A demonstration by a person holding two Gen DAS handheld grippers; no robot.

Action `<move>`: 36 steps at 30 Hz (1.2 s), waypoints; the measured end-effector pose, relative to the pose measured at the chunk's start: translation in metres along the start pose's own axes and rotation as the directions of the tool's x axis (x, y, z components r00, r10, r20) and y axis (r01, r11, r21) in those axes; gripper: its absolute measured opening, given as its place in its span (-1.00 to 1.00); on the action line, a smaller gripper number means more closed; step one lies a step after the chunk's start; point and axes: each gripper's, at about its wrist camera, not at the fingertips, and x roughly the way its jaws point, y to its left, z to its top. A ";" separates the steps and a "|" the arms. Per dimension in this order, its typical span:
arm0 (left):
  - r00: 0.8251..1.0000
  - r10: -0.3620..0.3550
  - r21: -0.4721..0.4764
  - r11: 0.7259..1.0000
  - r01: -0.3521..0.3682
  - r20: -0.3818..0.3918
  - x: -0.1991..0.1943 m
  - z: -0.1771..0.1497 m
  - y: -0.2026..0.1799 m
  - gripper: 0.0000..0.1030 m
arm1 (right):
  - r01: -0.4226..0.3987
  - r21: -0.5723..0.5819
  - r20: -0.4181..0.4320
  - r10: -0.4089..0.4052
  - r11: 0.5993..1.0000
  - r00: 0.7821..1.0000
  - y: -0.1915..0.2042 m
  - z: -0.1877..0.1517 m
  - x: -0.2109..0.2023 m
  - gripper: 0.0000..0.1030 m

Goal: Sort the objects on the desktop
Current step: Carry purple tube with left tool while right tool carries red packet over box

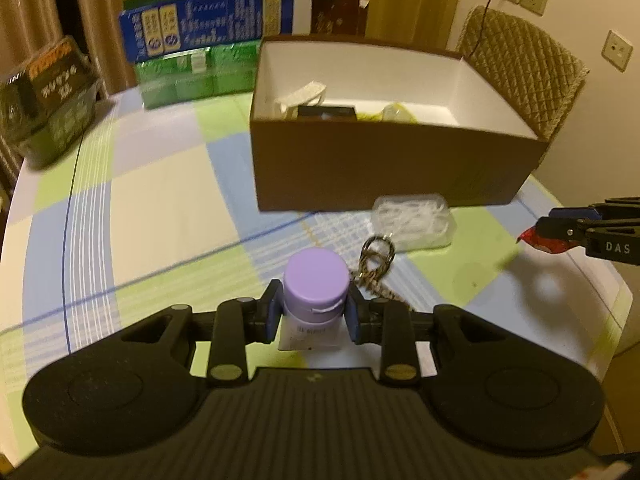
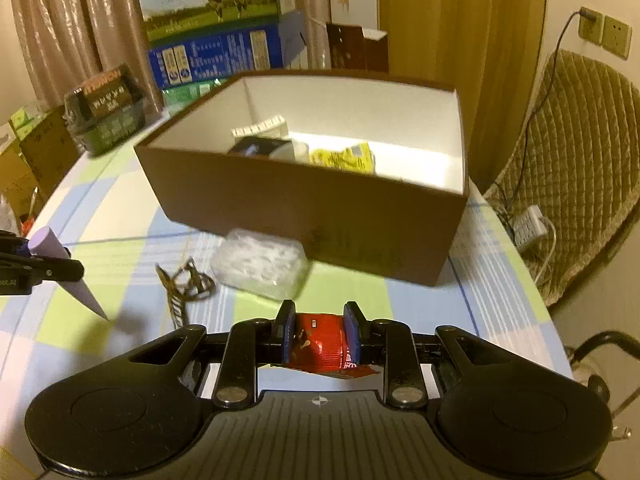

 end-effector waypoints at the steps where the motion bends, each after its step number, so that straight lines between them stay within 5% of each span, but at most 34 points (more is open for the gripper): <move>1: 1.000 -0.003 0.005 1.000 0.003 0.006 -0.001 0.003 -0.001 -0.48 | -0.006 -0.003 0.005 0.006 1.000 1.000 0.001 0.003 -0.002 -0.55; 36: 0.976 -0.143 0.162 0.980 0.117 0.162 0.000 0.135 -0.042 -0.48 | -0.009 -0.099 0.177 0.026 0.995 0.984 -0.018 0.112 -0.017 -0.55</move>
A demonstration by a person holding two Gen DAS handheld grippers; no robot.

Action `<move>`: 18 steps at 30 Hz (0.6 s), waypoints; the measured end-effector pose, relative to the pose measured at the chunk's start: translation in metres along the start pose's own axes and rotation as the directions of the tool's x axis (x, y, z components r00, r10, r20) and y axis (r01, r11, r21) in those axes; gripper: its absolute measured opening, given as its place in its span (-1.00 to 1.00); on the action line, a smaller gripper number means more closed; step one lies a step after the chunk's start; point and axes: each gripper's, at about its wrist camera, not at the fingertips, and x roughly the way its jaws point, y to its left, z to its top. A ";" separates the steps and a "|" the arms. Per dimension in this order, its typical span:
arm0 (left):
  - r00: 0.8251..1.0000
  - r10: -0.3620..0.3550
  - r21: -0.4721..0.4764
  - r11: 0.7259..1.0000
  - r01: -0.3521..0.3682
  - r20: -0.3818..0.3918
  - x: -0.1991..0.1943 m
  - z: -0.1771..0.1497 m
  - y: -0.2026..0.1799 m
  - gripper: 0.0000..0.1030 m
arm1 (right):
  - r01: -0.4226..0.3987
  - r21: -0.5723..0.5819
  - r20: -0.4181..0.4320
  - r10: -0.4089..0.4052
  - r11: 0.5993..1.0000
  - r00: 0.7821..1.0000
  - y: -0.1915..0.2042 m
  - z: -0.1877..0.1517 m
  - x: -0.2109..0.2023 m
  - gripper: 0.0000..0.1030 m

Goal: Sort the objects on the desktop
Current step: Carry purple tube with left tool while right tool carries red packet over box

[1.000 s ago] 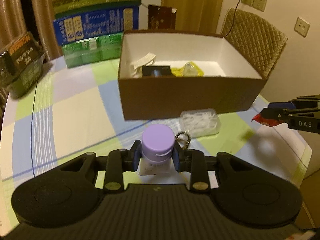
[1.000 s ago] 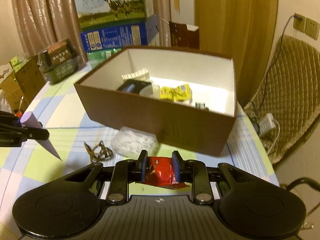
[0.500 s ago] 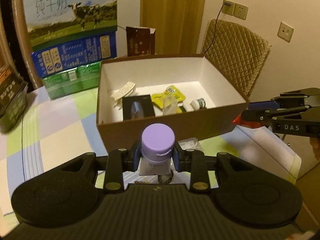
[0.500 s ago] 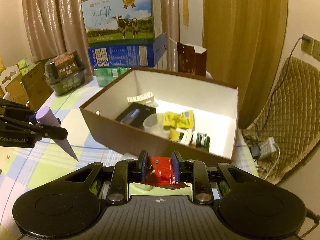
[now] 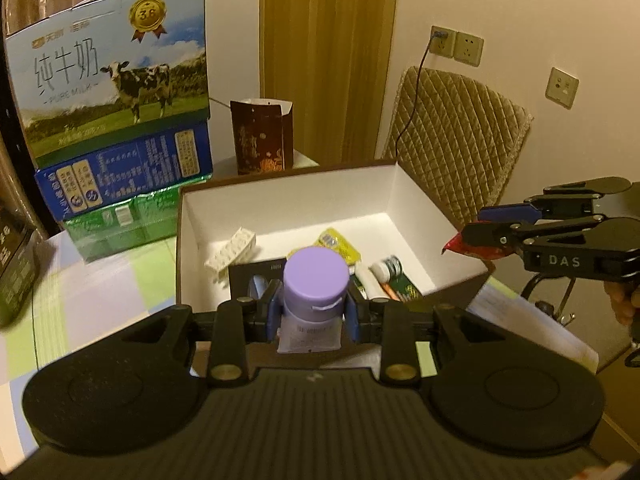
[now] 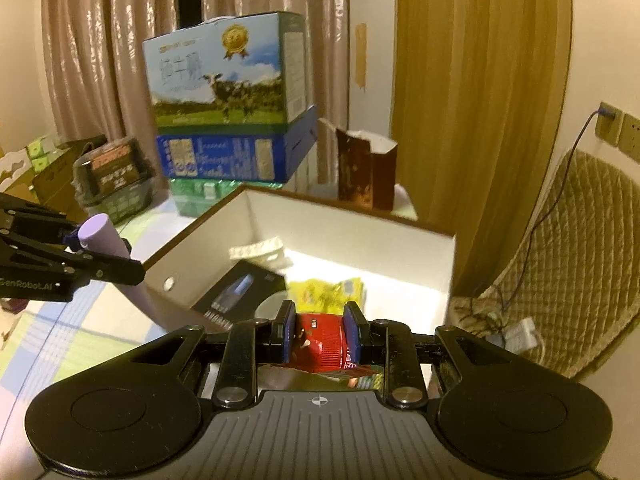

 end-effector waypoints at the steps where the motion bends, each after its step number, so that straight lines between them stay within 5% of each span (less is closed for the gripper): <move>1: 1.000 -0.004 -0.002 1.000 0.004 0.002 0.004 0.005 0.001 -0.48 | 0.006 -0.002 0.002 -0.006 1.000 1.000 -0.003 0.003 0.004 -0.55; 18: 0.997 0.006 -0.018 1.000 -0.007 -0.071 0.098 0.051 0.013 -0.48 | 0.102 0.033 -0.070 -0.100 0.994 0.993 -0.060 0.023 0.119 -0.55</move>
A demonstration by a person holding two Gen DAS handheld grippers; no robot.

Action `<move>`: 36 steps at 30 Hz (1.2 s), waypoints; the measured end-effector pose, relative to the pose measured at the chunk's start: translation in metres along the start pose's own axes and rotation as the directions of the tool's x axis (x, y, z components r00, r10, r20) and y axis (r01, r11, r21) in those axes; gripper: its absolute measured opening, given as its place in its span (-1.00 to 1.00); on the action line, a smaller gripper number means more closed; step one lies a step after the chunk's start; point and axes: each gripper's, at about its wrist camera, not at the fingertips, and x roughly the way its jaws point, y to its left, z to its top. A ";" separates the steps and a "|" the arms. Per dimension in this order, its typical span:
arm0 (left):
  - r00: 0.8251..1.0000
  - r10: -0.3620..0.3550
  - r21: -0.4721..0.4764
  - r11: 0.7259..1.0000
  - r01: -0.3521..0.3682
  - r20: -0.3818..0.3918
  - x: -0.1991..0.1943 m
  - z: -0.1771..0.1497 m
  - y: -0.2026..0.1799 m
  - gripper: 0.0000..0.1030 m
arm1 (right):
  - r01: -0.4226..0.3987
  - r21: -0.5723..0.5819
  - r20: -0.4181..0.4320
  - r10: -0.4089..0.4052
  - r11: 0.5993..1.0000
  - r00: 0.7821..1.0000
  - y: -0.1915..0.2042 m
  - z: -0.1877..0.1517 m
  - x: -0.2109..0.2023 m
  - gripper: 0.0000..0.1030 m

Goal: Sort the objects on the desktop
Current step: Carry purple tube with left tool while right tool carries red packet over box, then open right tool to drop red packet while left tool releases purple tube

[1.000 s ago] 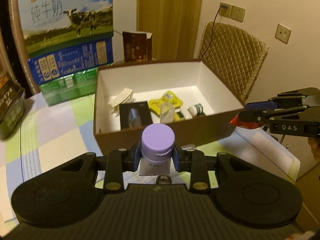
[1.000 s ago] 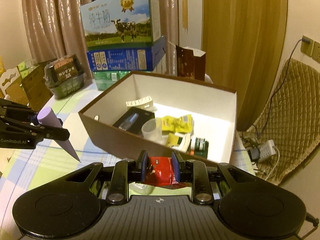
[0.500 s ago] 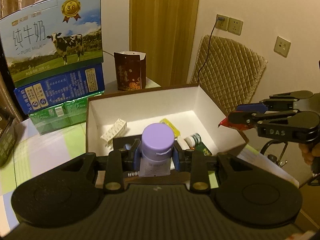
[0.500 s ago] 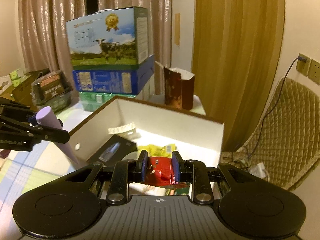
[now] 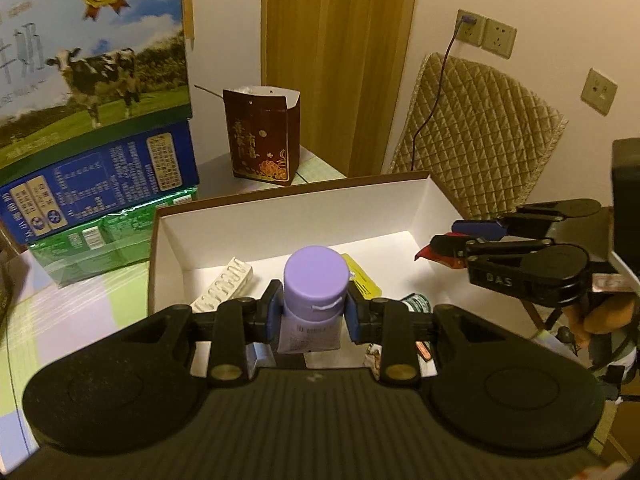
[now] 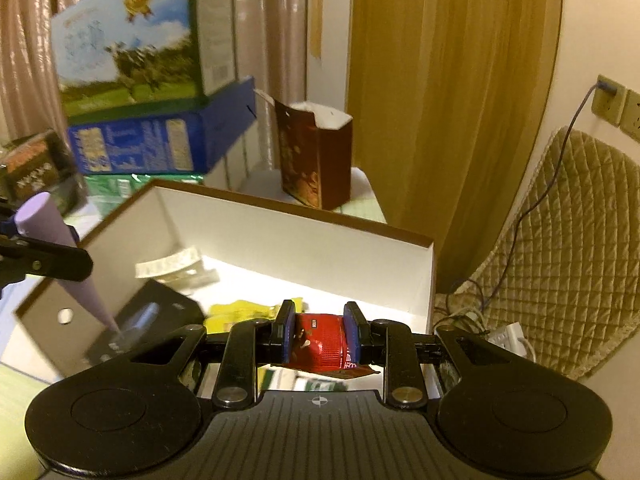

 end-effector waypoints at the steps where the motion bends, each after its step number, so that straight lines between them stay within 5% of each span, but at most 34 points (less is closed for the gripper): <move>1: 1.000 0.000 0.001 1.000 0.000 -0.006 0.006 0.002 0.000 -0.48 | 0.004 0.000 -0.008 -0.004 1.000 1.000 -0.003 0.002 0.008 -0.55; 22: 0.993 -0.007 -0.005 1.000 0.007 -0.115 0.103 0.022 0.007 -0.48 | 0.020 -0.026 -0.115 -0.023 0.999 0.993 -0.027 0.021 0.090 -0.54; 24: 0.994 -0.008 0.000 1.000 0.008 -0.110 0.106 0.023 0.007 -0.48 | 0.008 -0.011 -0.112 -0.010 1.000 0.994 -0.028 0.023 0.092 -0.40; 26: 0.993 -0.010 -0.002 1.000 0.010 -0.114 0.109 0.025 0.006 -0.48 | 0.017 0.000 -0.095 -0.017 1.000 0.995 -0.028 0.024 0.091 0.32; 36: 0.992 -0.027 -0.006 1.000 0.026 -0.121 0.122 0.034 0.002 -0.48 | 0.002 0.016 -0.040 -0.002 1.000 0.999 -0.027 0.022 0.076 0.37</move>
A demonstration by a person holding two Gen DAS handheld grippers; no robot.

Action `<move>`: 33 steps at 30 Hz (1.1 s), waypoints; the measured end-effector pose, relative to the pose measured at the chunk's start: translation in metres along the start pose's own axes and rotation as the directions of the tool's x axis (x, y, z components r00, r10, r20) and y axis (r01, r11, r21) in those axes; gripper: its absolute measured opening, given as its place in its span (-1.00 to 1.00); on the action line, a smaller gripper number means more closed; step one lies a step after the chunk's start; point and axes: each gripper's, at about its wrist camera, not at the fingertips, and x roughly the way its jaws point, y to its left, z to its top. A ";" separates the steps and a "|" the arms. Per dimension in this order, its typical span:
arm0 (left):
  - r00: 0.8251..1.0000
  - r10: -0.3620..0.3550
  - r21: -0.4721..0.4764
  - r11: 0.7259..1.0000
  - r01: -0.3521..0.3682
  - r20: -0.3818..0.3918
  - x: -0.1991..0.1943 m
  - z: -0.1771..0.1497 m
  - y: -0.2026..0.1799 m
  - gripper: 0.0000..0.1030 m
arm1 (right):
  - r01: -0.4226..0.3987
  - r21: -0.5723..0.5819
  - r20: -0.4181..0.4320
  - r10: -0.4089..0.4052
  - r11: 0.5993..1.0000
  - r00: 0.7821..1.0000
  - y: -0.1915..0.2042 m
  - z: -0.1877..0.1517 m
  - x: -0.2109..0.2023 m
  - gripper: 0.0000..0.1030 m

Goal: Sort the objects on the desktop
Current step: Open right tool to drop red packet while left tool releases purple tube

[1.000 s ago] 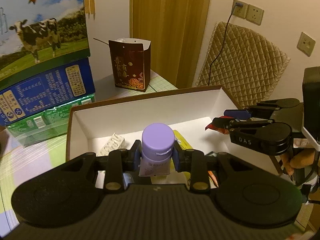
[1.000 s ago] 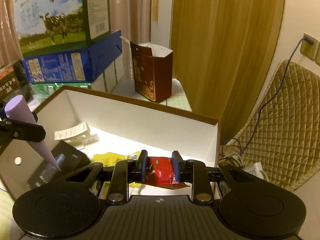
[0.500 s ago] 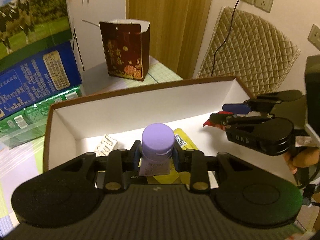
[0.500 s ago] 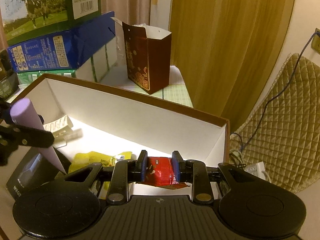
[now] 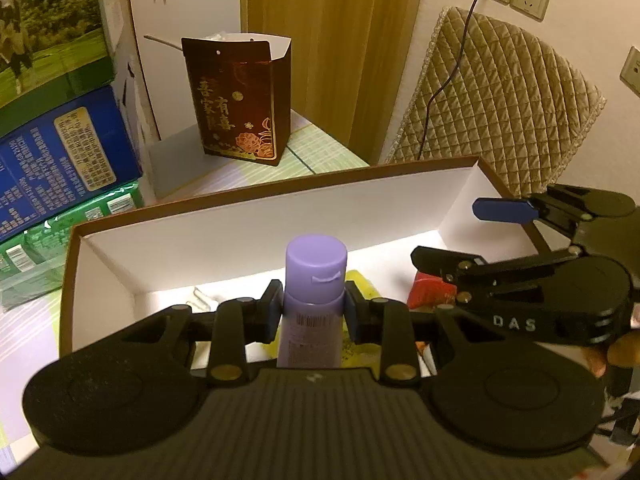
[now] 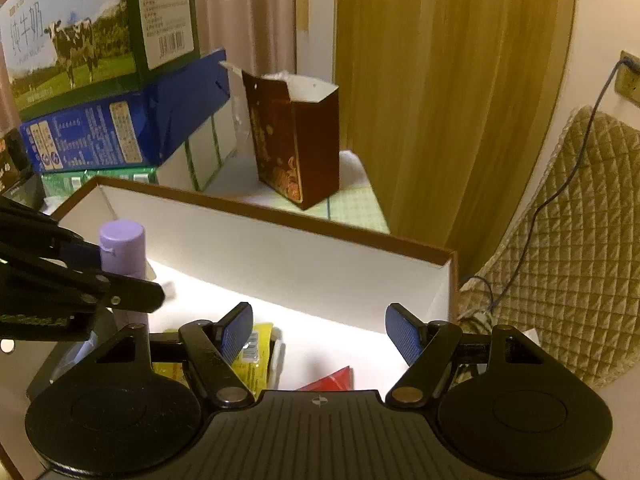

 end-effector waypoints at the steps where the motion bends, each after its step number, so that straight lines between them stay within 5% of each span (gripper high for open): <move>1: 1.000 -0.009 -0.005 1.000 0.009 0.002 0.000 0.001 -0.001 -0.48 | 0.004 -0.004 0.002 -0.004 1.000 1.000 0.000 0.000 -0.001 0.37; 12: 0.999 -0.005 -0.021 1.000 0.004 -0.053 0.019 -0.001 -0.004 -0.63 | 0.035 -0.007 -0.014 -0.035 0.999 0.999 -0.001 -0.005 -0.003 0.37; 24: 0.997 0.040 -0.067 0.997 -0.044 -0.061 0.000 -0.016 0.015 -0.17 | 0.017 -0.024 -0.027 -0.017 1.000 0.999 0.005 -0.014 -0.013 0.45; 33: 0.997 0.076 -0.080 0.994 -0.077 -0.018 -0.037 -0.027 0.014 0.42 | -0.020 -0.016 0.003 0.020 1.000 1.000 0.019 -0.018 -0.040 0.90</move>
